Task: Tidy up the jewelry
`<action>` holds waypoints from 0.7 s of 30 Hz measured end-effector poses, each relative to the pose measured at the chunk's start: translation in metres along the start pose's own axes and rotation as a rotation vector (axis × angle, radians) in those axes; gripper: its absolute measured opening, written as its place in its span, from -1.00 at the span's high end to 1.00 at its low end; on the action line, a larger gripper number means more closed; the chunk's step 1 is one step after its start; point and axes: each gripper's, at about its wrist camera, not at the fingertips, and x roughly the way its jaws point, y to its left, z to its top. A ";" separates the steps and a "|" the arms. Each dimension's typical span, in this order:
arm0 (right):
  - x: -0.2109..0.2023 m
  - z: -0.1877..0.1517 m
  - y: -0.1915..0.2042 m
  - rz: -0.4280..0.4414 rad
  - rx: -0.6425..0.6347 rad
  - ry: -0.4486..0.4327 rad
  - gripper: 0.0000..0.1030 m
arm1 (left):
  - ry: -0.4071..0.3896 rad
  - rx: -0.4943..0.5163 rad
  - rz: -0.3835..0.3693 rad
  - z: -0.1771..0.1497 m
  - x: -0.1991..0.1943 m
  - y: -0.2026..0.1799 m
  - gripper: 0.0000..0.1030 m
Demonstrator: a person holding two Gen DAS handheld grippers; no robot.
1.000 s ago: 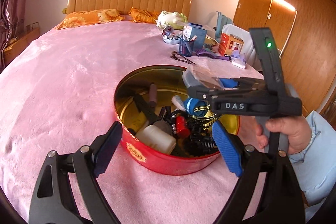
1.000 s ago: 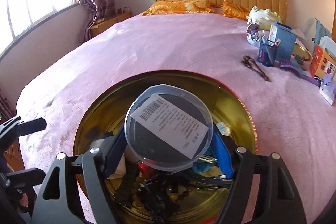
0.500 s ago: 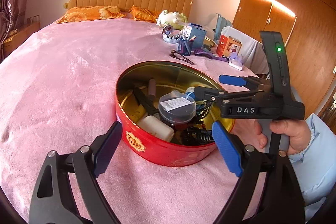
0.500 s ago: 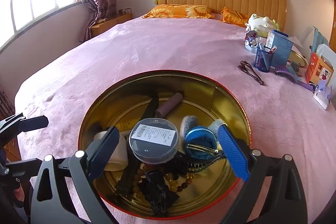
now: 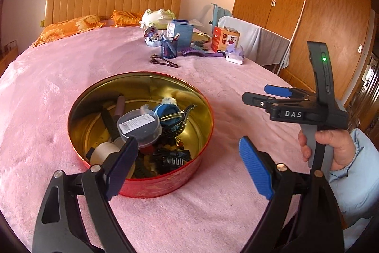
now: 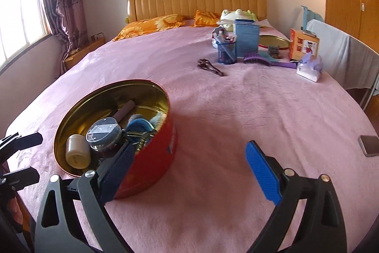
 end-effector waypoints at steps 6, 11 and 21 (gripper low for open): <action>-0.026 -0.026 -0.052 -0.123 0.069 -0.009 -0.86 | 0.022 0.047 -0.029 0.004 0.012 -0.029 -0.66; -0.042 -0.043 -0.072 -0.158 0.096 -0.013 -0.86 | 0.021 0.044 -0.061 0.002 0.017 -0.044 -0.66; -0.070 -0.076 -0.034 -0.151 0.045 -0.113 -0.88 | -0.034 0.015 0.051 -0.012 0.004 -0.045 -0.66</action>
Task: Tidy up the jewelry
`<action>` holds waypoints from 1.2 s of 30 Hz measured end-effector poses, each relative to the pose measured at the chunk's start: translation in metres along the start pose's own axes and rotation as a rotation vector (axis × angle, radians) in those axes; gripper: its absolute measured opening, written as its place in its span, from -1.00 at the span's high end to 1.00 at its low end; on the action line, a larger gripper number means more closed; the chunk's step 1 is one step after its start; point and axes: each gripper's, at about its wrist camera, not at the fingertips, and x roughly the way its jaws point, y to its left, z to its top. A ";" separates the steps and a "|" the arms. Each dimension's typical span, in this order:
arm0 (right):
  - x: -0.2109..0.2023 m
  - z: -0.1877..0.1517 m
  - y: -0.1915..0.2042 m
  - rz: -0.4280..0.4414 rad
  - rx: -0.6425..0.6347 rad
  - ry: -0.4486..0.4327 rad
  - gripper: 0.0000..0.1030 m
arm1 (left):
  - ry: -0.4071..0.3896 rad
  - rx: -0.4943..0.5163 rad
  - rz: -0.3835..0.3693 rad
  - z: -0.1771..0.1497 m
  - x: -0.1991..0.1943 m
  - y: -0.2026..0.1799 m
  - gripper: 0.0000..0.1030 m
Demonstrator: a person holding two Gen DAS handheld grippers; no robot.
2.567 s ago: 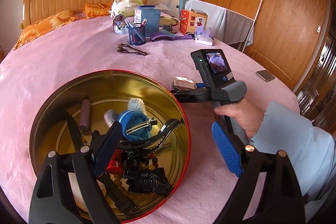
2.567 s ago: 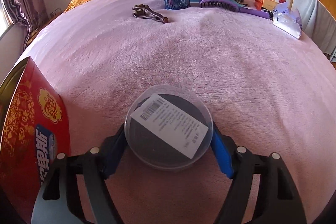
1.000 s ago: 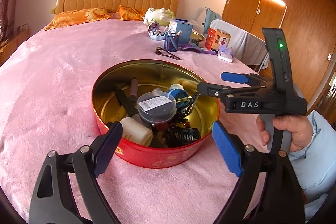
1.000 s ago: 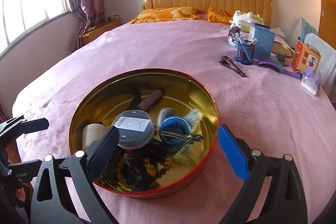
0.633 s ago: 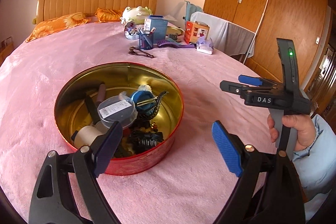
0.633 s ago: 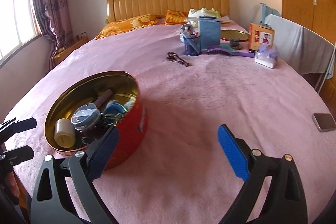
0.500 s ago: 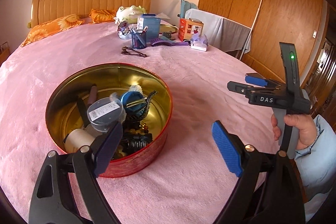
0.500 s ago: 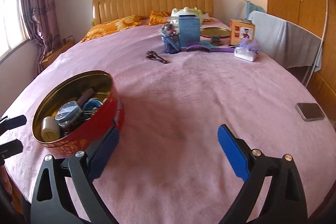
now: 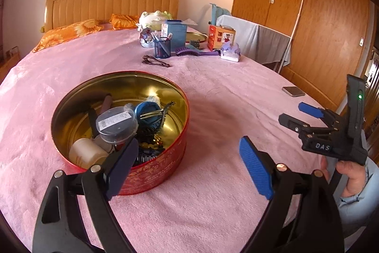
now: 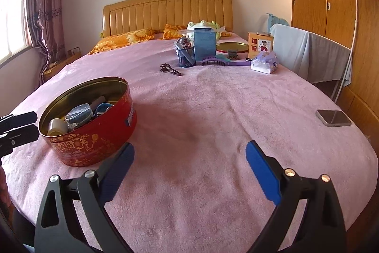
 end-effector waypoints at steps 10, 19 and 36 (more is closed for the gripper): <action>-0.034 -0.019 0.057 0.121 -0.076 -0.076 -0.92 | -0.145 -0.065 0.179 -0.010 -0.043 0.003 -0.66; -0.032 -0.038 0.119 0.090 -0.245 -0.013 -0.93 | -0.057 -0.171 0.316 -0.039 -0.055 0.038 -0.65; 0.081 0.047 0.186 0.040 -0.471 0.352 -0.93 | 0.252 -0.081 0.282 -0.006 -0.014 0.098 -0.66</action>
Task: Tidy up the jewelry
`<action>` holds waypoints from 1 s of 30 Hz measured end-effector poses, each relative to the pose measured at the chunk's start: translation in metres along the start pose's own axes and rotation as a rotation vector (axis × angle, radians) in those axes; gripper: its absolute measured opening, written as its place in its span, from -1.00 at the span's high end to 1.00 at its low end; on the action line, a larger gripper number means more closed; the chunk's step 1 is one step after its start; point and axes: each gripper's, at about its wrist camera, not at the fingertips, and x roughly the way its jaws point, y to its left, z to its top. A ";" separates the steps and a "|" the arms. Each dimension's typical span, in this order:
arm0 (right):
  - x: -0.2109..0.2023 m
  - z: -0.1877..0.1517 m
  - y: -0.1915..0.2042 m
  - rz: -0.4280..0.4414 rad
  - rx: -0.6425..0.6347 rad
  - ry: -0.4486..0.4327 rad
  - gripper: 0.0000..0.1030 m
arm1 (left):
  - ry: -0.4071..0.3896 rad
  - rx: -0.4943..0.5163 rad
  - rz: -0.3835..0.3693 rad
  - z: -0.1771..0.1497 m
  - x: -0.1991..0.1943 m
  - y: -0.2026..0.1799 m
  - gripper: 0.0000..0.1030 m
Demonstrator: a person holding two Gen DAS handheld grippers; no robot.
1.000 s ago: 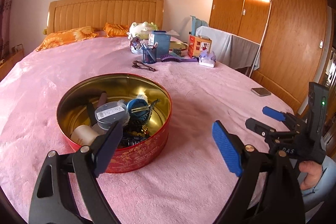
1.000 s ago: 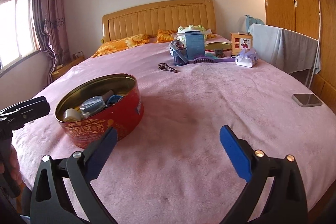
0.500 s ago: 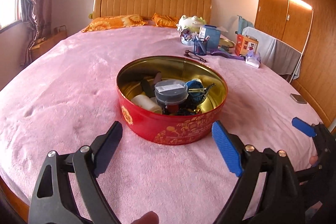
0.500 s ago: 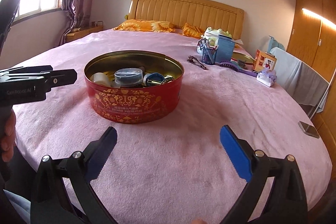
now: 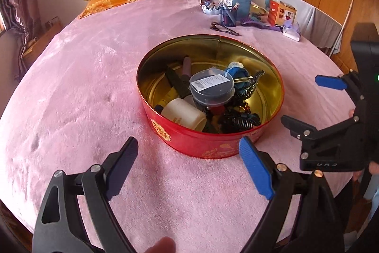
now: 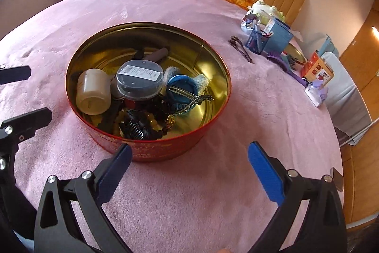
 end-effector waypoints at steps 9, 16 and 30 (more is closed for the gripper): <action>0.013 0.023 0.000 0.138 -0.082 0.175 -0.93 | 0.063 0.091 -0.012 0.041 0.005 -0.001 -0.66; 0.008 0.011 -0.002 0.121 -0.098 0.159 -0.93 | 0.041 0.103 -0.023 0.043 0.001 -0.003 -0.66; -0.007 0.005 -0.005 0.126 -0.065 0.118 -0.93 | -0.002 0.092 -0.098 0.047 -0.009 -0.017 -0.66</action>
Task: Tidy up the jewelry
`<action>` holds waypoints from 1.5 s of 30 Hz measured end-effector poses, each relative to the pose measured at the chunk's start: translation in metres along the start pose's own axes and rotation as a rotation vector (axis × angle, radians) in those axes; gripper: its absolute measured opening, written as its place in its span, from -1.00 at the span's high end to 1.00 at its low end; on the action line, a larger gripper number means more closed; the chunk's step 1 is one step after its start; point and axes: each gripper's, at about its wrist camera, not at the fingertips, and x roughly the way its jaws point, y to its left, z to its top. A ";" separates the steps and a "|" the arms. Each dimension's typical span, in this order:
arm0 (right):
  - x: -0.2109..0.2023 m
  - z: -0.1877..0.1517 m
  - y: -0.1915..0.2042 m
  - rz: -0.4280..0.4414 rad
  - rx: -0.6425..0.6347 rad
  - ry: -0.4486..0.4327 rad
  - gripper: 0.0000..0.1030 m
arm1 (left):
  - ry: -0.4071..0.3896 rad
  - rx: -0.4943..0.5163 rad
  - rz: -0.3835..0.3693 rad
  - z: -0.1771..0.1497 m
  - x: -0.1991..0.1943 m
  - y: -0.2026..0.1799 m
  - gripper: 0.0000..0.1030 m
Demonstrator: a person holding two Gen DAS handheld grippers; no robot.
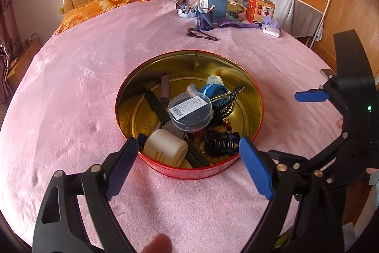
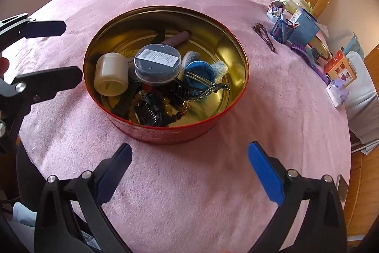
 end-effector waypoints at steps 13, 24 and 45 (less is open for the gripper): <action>0.001 -0.007 0.000 0.034 0.047 -0.013 -0.93 | -0.036 -0.014 -0.034 0.002 -0.002 0.000 -0.70; 0.004 -0.010 0.003 0.047 0.054 -0.011 -0.93 | -0.025 -0.022 -0.060 0.000 0.004 -0.005 -0.76; 0.009 -0.016 0.002 0.060 0.080 -0.006 -0.93 | -0.078 -0.058 -0.014 -0.017 0.001 0.001 -0.77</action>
